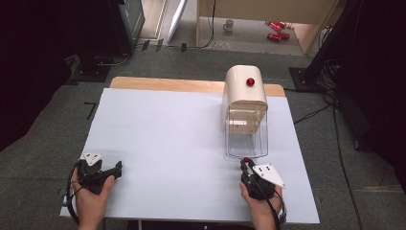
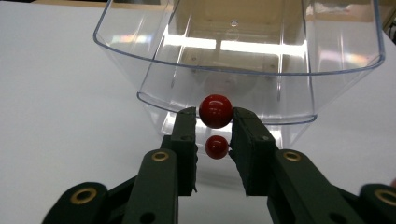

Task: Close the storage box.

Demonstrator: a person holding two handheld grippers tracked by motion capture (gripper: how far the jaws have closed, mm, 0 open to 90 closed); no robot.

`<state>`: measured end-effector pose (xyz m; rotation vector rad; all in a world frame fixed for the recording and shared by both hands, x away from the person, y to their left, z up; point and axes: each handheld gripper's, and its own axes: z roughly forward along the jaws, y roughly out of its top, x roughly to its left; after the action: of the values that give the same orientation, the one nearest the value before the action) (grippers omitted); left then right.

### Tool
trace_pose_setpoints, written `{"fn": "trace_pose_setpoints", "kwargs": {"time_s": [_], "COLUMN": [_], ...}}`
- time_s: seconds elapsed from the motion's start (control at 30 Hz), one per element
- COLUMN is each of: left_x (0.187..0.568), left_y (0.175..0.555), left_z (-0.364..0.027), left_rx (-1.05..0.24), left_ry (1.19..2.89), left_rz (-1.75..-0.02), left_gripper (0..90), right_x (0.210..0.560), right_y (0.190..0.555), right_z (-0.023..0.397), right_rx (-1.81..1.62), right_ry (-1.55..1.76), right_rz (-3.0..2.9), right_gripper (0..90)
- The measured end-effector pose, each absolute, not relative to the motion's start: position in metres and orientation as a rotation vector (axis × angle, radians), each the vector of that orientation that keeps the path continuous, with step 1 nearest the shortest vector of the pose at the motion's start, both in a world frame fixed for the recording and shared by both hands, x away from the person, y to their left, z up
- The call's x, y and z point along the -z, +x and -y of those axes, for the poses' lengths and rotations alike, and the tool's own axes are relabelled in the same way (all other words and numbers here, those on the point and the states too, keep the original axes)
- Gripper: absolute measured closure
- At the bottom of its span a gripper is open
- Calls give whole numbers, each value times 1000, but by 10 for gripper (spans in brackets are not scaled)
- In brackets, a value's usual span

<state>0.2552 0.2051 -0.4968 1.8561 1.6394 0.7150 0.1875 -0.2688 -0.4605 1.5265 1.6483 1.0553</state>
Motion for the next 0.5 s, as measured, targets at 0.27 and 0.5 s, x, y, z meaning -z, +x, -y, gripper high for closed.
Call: {"fn": "trace_pose_setpoints", "kwargs": {"time_s": [0.27, 0.5], "left_x": [497, 497], "left_y": [255, 255], "left_z": [-205, -205], "left_rx": [-715, -715], "left_ry": [1856, 1856], "left_rz": [-1639, -1639], "left_gripper": [117, 117], "right_x": [459, 452], "right_y": [187, 185], "right_z": [269, 268], "right_rx": [-1070, -1078], "right_ry": [1539, 1532], "right_rz": [-1641, -1645], "right_gripper": [751, 752]}}
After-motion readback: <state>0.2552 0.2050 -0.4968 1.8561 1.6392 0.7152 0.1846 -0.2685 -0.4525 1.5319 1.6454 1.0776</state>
